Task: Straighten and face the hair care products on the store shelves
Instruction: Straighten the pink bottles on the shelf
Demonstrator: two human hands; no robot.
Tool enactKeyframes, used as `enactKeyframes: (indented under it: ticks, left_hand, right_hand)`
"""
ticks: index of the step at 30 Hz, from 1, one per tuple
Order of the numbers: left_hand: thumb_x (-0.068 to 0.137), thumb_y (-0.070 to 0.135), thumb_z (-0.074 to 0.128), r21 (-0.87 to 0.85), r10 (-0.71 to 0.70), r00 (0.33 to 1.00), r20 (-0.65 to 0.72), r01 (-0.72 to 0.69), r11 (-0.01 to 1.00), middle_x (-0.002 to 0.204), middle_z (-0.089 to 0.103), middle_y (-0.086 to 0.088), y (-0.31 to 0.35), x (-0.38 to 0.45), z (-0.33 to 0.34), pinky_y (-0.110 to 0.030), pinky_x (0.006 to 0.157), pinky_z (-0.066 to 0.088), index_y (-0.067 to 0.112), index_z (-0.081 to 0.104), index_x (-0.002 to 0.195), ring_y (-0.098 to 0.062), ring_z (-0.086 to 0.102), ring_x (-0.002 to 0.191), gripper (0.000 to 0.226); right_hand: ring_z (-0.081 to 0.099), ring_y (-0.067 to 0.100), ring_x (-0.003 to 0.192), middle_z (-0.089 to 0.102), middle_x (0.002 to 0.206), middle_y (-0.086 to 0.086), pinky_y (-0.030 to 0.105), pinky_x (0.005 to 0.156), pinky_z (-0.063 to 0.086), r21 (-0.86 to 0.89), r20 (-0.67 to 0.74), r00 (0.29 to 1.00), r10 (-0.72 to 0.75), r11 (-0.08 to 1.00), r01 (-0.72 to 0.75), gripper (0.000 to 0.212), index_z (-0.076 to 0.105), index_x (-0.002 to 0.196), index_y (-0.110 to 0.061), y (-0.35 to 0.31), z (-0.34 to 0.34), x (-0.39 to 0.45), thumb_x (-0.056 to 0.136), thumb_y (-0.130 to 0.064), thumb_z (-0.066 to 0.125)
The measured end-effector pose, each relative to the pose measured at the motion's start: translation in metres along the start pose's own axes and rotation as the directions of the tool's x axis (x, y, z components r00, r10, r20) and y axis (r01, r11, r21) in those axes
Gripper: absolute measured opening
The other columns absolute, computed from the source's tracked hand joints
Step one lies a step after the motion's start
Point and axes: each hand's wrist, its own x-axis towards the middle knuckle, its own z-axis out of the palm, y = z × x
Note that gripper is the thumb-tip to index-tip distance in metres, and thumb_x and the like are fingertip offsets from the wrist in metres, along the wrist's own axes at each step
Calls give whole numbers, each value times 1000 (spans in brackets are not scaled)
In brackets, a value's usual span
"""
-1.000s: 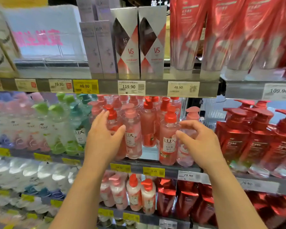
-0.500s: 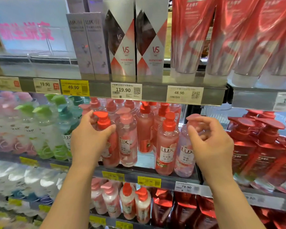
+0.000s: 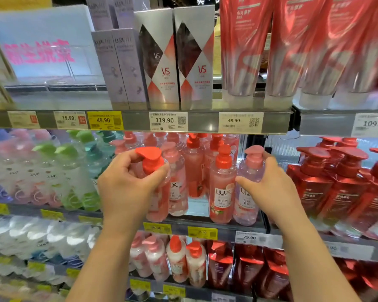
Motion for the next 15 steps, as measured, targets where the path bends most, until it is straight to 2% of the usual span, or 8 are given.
enactKeyframes:
  ticks: [3,5,7,10,11,15]
  left_hand:
    - [60,39,88,-180,-60,994,95,76,981,73,72,22,19,6,5,-15,58,50,37,74,89,7,63,62,32]
    - [57,39,89,-235,-95,982,165,133,963,71,73,18,25,5,14,-18,60,53,34,75,91,4,65,62,37]
    - [56,38,88,-240,-115,974,193,160,957,70,73,18,27,3,29,-20,62,55,33,76,90,3,66,62,37]
    - [60,31,90,-211,-192,958,211,236,948,84,77,11,21,2,54,-38,78,60,27,75,95,-9,73,81,38]
    - [62,28,91,-209,-215,953,213,259,943,84,77,10,17,3,62,-40,79,60,26,75,96,-12,73,83,38]
    - [66,22,92,-219,-234,945,227,283,934,78,76,14,4,2,87,-19,57,57,30,72,88,-6,73,71,31]
  right_hand:
    - [61,27,107,63,122,5,45,86,54,7,-13,1000,3,1000,-3,75,36,145,-30,1,1,2,81,-46,73]
    - [61,24,105,64,120,2,44,84,54,27,-37,999,-1,1000,2,75,41,141,-31,3,-1,2,77,-48,77]
    - [59,20,99,63,114,-2,42,81,53,58,-66,998,-8,998,12,72,49,132,-33,7,-3,1,71,-51,83]
    - [61,15,92,64,102,-11,37,76,52,112,-67,997,-45,992,52,57,54,109,-46,14,-10,-3,63,-50,87]
    - [61,10,90,64,99,-16,35,73,50,134,-57,997,-57,989,64,54,53,102,-50,15,-13,-4,62,-50,88]
    - [56,-14,85,62,90,-31,19,66,44,188,-37,994,-101,976,106,51,50,88,-66,13,-21,-8,61,-47,89]
